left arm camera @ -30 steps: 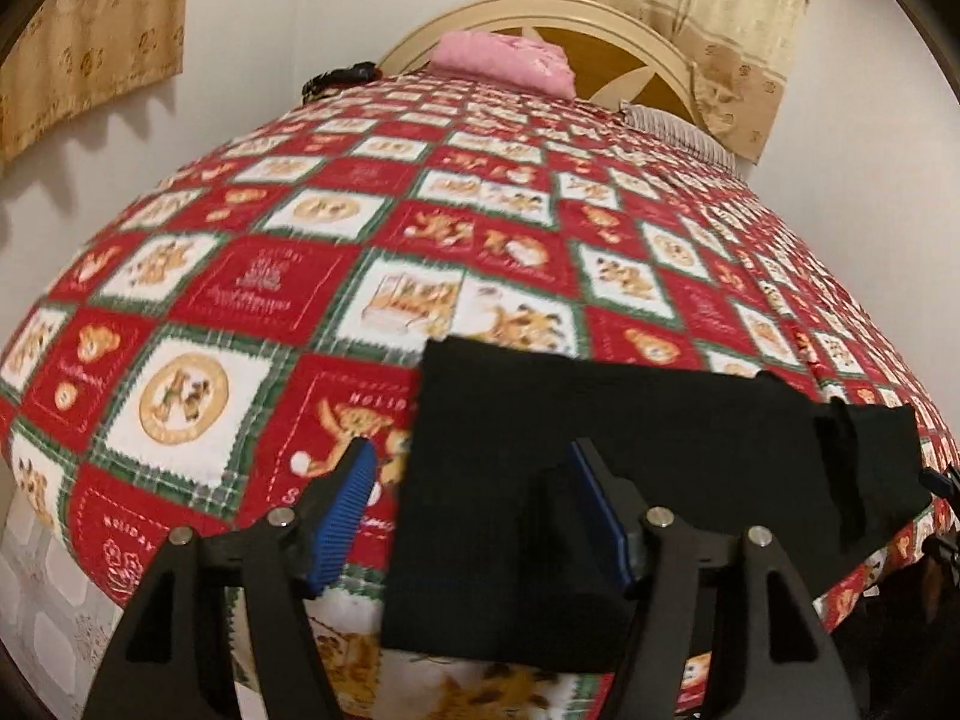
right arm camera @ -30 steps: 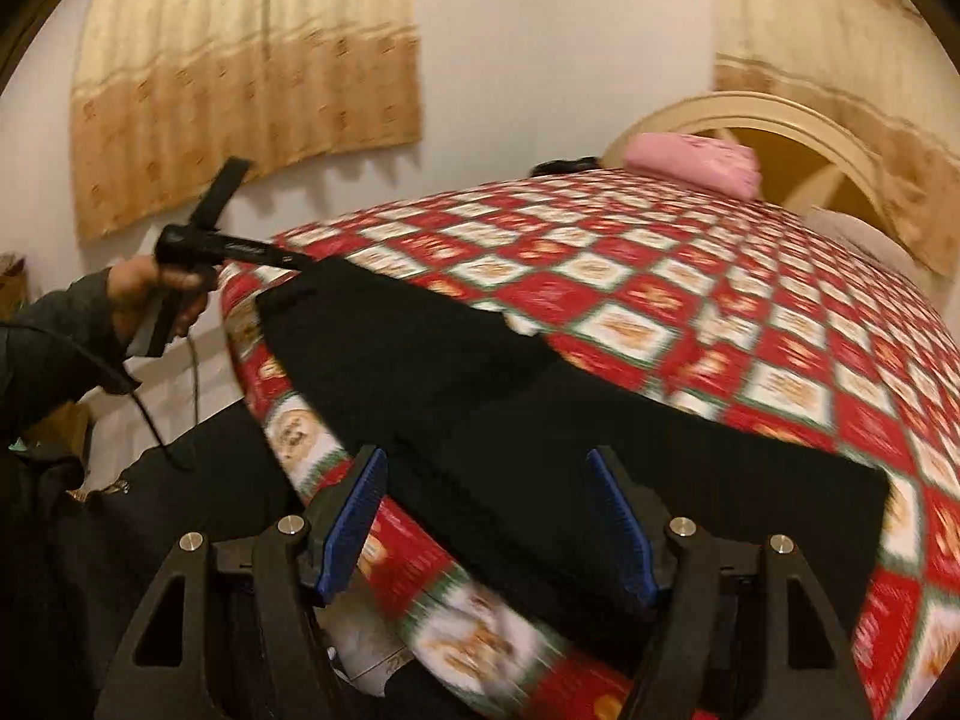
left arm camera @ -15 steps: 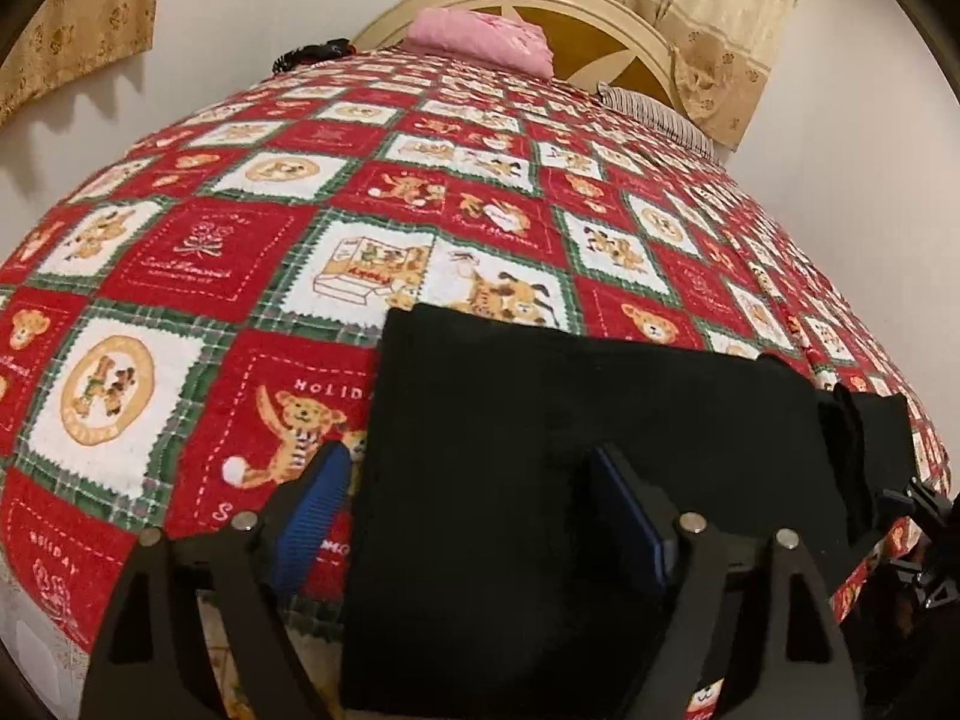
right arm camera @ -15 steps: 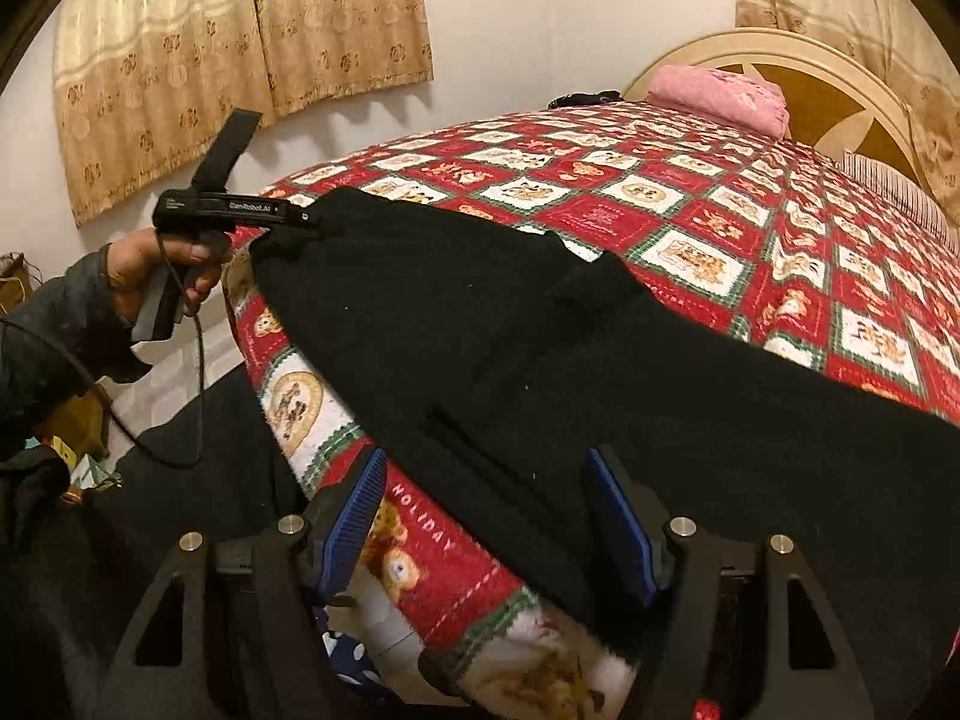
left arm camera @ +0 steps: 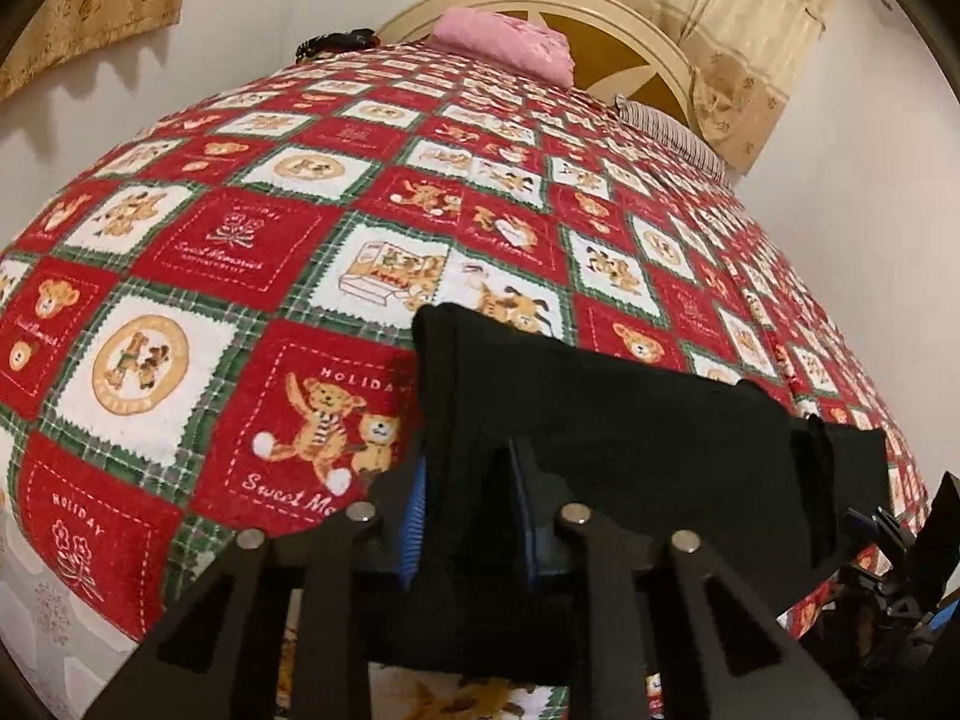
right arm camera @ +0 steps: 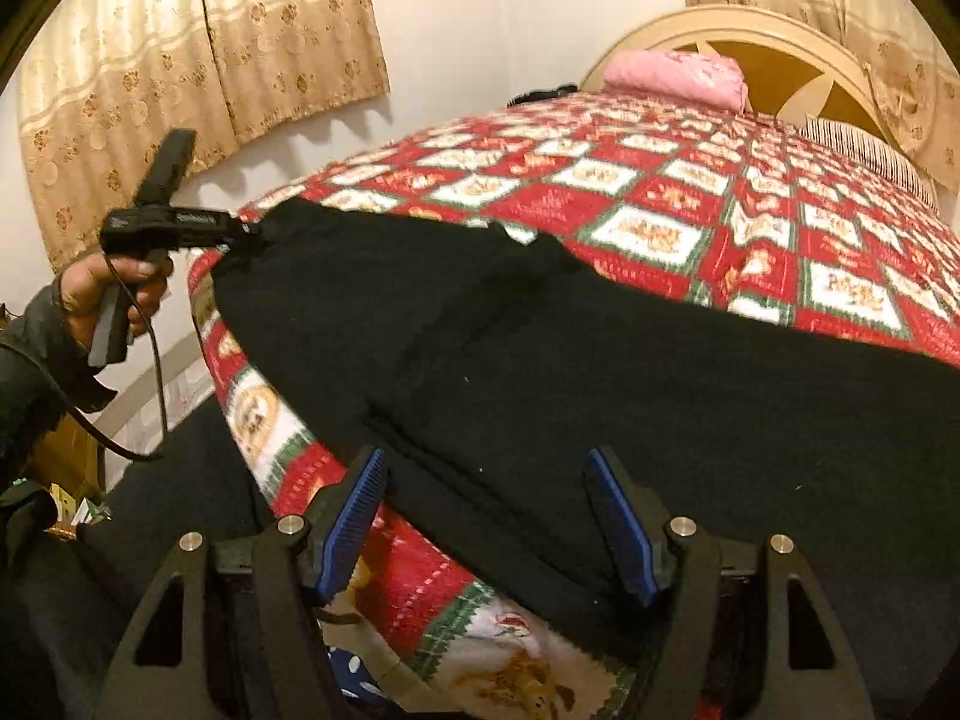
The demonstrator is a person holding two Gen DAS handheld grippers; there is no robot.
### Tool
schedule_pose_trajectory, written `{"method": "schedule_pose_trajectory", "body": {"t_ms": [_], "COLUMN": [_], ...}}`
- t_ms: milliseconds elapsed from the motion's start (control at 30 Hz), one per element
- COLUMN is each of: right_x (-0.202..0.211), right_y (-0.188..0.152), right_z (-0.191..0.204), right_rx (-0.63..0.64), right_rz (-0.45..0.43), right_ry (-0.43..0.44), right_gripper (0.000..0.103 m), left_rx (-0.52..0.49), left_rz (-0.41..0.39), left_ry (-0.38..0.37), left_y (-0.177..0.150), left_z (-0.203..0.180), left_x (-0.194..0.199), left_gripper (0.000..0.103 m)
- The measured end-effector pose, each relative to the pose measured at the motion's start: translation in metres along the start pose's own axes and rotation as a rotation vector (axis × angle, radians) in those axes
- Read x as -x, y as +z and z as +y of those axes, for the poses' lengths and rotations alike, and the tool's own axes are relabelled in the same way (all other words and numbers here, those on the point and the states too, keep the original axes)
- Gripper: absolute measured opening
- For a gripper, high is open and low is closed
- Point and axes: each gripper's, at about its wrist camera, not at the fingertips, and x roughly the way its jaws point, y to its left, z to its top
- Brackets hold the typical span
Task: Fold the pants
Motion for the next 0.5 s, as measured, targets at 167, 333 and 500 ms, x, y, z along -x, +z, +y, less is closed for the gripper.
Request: {"method": "schedule_pose_trajectory", "body": {"t_ms": [167, 333, 500], "right_x": [0.008, -0.008, -0.003], "right_y": [0.009, 0.005, 0.004], "right_z": [0.020, 0.031, 0.033], "right_rx": [0.073, 0.125, 0.135], "right_rz": [-0.037, 0.001, -0.017], "right_ry": [0.046, 0.023, 0.038], "right_gripper": [0.070, 0.070, 0.070], "left_rx": [0.021, 0.032, 0.063], "left_rz": [0.005, 0.013, 0.006], "left_ry": [0.000, -0.045, -0.118], "left_y": [0.001, 0.004, 0.002], "left_z": [0.008, 0.014, 0.016], "left_x": [-0.010, -0.013, -0.001], "left_gripper": [0.039, 0.037, 0.014]}}
